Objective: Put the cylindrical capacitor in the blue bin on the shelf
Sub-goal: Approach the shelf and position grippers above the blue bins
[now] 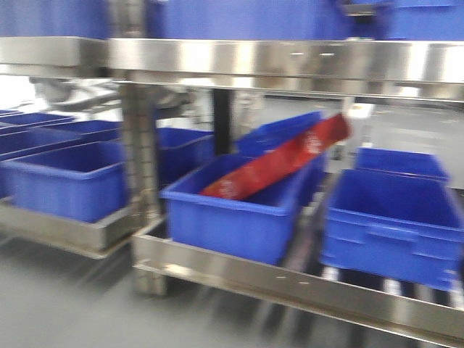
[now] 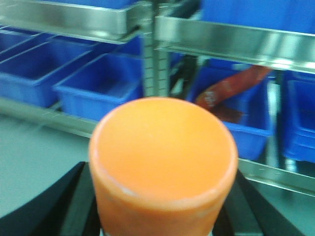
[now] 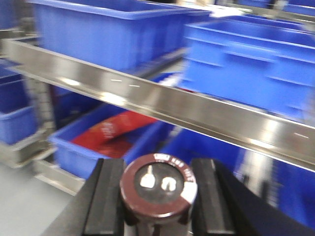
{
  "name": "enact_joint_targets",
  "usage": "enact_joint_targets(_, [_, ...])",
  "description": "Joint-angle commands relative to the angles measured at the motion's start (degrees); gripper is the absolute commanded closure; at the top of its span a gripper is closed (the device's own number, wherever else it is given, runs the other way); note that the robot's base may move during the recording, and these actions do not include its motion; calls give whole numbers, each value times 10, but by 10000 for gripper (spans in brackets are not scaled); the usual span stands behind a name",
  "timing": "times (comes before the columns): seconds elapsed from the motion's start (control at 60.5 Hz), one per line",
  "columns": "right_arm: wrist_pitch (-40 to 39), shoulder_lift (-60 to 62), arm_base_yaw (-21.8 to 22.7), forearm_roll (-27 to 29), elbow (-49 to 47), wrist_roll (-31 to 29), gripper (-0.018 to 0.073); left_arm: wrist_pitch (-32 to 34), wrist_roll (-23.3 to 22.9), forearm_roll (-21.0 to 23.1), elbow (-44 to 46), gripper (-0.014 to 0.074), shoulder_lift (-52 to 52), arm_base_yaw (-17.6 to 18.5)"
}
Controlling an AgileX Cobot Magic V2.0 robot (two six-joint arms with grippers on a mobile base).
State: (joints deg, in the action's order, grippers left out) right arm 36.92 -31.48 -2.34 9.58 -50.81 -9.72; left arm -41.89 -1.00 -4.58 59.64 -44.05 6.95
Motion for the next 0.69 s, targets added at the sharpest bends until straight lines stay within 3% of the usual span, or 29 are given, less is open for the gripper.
enact_joint_targets(0.0, [-14, 1, 0, -2, -5, -3, 711, 13, -1, 2, 0, 707, 2, 3])
enact_joint_targets(0.678, [-14, 1, 0, -2, -5, -3, 711, 13, -1, 2, 0, 707, 2, 3])
